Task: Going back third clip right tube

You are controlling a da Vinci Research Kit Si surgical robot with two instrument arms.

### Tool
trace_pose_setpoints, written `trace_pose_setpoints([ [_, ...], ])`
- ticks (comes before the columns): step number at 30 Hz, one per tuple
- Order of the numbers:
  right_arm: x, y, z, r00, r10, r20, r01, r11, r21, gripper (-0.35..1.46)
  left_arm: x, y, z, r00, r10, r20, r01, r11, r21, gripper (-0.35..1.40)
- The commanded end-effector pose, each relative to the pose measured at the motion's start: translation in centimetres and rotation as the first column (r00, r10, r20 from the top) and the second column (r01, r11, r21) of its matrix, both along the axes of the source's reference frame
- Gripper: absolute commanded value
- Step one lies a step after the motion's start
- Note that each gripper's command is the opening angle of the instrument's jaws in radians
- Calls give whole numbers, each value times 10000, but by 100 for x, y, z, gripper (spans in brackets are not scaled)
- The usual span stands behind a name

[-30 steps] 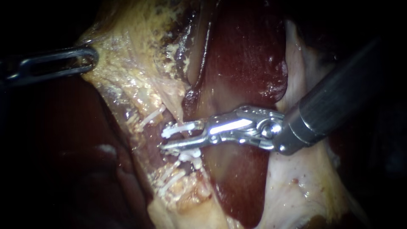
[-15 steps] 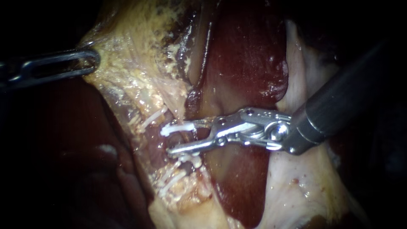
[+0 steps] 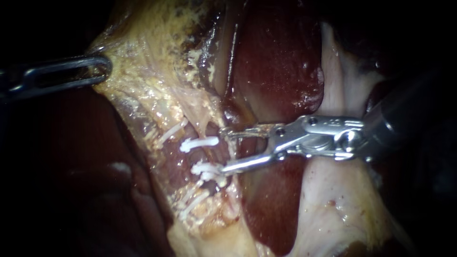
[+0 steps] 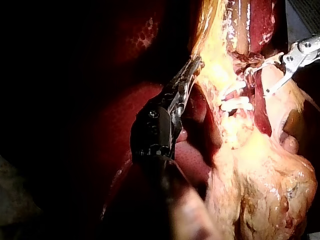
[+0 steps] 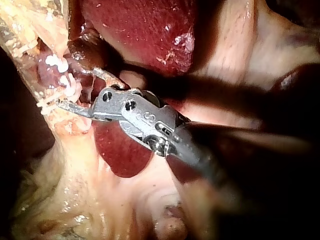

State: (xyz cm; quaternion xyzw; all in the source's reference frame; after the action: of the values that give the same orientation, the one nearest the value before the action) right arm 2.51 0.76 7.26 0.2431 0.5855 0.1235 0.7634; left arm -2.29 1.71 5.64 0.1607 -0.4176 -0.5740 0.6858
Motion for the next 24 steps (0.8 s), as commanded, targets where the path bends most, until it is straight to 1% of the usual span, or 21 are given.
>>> trace_pose_setpoints([
  [1,-7,2,-5,9999,-92,-79,90,9997,-237,60,0,0,0,10000,-5,-5,5,10000,0,-35],
  [7,-36,11,-27,9985,-420,-340,384,9941,-1013,60,-1,0,0,10000,-10,-8,10,10000,-2,-35],
  [10,-45,14,-39,9981,-480,-387,439,9939,-1015,60,-1,-1,1,10000,3,6,-3,10000,-3,-35],
  [14,-47,11,-50,9979,-505,-408,459,9933,-1058,60,-5,-4,6,10000,56,-9,-56,10000,6,-35],
  [17,-46,9,-52,9975,-530,-464,480,9934,-1039,60,-16,-13,22,9997,245,-29,-245,9997,42,-35],
  [20,-46,9,-52,9975,-529,-463,479,9934,-1040,60,-33,-26,45,9984,547,-109,-546,9984,135,-35],
  [21,-46,9,-52,9975,-529,-462,478,9934,-1040,60,-41,-31,55,9976,678,-127,-677,9977,105,-35],
  [23,-46,9,-52,9975,-528,-462,478,9934,-1041,60,-55,-37,70,9968,790,-132,-787,9967,191,-35],
  [24,-46,9,-52,9975,-529,-462,478,9934,-1041,60,-64,-39,79,9966,817,-135,-814,9965,178,-35],
])
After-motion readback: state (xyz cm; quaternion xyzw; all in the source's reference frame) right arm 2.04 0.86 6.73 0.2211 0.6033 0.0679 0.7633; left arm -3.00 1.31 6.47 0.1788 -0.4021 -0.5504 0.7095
